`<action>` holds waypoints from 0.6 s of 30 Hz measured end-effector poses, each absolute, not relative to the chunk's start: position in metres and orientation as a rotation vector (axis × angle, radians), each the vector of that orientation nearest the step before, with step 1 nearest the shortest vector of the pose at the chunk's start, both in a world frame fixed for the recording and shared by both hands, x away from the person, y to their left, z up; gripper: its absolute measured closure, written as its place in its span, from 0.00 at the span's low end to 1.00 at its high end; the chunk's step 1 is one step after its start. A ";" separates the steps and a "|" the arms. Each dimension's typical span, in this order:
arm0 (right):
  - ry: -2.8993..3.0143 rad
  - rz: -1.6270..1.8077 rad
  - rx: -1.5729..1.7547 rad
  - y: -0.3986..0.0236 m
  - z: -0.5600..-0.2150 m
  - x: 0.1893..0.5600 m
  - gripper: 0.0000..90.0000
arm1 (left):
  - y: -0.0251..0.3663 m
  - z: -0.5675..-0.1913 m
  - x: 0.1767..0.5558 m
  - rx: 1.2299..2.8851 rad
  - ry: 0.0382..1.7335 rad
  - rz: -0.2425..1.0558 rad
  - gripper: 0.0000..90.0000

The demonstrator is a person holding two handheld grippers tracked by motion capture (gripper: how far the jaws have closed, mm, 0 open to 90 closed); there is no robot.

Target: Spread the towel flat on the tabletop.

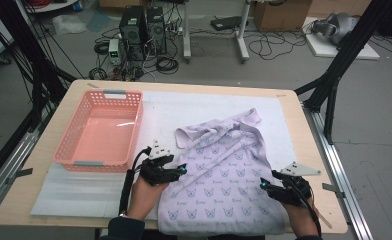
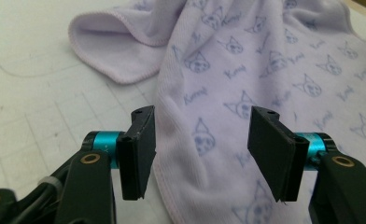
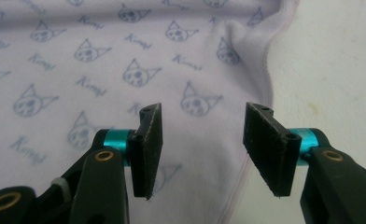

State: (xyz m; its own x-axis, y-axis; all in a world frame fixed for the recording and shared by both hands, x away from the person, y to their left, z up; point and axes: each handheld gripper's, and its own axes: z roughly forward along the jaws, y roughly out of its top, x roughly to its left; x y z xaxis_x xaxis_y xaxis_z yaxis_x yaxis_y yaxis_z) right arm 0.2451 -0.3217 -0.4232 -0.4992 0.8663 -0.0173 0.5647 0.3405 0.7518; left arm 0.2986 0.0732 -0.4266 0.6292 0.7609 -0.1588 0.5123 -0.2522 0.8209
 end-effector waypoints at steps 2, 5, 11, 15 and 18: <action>2.197 0.981 1.250 -0.321 -0.424 0.256 0.52 | 0.070 -0.427 0.305 1.924 1.009 0.341 0.46; 2.199 0.994 1.257 -0.319 -0.426 0.269 0.52 | 0.065 -0.427 0.315 1.928 1.014 0.355 0.46; 2.250 0.992 1.214 -0.302 -0.429 0.294 0.57 | 0.058 -0.436 0.331 1.957 1.036 0.361 0.47; 2.288 0.890 1.192 -0.291 -0.436 0.309 0.63 | 0.048 -0.446 0.335 2.079 1.005 0.371 0.57; 2.317 0.913 1.234 -0.293 -0.440 0.315 0.77 | 0.045 -0.444 0.330 2.116 0.935 0.365 0.82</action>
